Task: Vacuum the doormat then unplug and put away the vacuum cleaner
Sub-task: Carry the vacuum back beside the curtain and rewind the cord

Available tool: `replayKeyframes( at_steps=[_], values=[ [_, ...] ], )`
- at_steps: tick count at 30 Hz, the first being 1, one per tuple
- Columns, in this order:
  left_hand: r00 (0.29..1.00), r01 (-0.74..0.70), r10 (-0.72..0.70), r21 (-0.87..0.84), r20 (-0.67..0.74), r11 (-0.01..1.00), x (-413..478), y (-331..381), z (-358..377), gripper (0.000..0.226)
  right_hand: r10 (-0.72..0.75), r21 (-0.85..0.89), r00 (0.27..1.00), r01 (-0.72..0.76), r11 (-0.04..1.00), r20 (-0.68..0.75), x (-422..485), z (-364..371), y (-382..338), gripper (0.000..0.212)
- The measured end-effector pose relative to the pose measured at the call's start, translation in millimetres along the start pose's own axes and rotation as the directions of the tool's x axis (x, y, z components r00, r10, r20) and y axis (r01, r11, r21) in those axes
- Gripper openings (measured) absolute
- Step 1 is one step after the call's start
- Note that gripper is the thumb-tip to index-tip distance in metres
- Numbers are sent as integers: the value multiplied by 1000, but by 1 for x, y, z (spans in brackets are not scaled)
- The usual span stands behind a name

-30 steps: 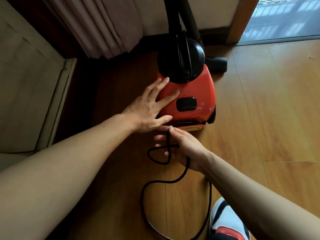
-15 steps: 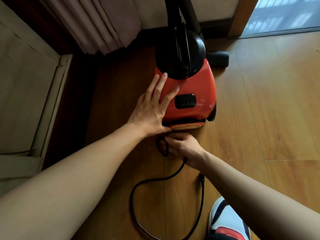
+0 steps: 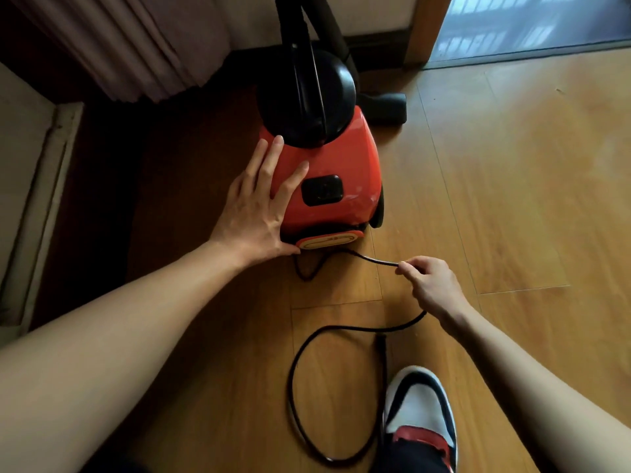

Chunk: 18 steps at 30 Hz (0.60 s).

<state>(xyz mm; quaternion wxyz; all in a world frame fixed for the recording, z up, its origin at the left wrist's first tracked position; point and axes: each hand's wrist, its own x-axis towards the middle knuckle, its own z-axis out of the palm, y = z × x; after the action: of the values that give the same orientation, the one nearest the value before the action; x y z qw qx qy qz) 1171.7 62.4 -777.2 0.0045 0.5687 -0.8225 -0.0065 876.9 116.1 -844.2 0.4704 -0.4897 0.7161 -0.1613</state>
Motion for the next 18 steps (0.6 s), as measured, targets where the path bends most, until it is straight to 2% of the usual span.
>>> replayKeyframes(
  at_steps=[4,9,11,14,16,18],
  values=[
    [1000,-3,3,3,-14,1000,0,1,-1,143,71,-130,983,-94,987,-170,5,-38,23,29],
    [1000,6,-6,-1,-20,1000,-1,2,-1,142,61,-279,980,-113,954,-187,10,-30,23,38],
    [1000,7,-7,6,-16,1000,-1,2,-1,143,24,-358,987,-80,930,-158,13,-18,12,51],
    [1000,14,-14,24,-20,1000,-2,2,1,144,-35,-550,989,-52,833,-146,20,-5,-4,61],
    [1000,16,-15,31,-23,999,-2,2,2,144,-103,-686,982,-33,727,-157,24,2,-13,57],
    [1000,10,-9,34,-25,999,-2,1,4,144,-227,-768,965,46,638,-131,27,11,-16,52]
  ],
)
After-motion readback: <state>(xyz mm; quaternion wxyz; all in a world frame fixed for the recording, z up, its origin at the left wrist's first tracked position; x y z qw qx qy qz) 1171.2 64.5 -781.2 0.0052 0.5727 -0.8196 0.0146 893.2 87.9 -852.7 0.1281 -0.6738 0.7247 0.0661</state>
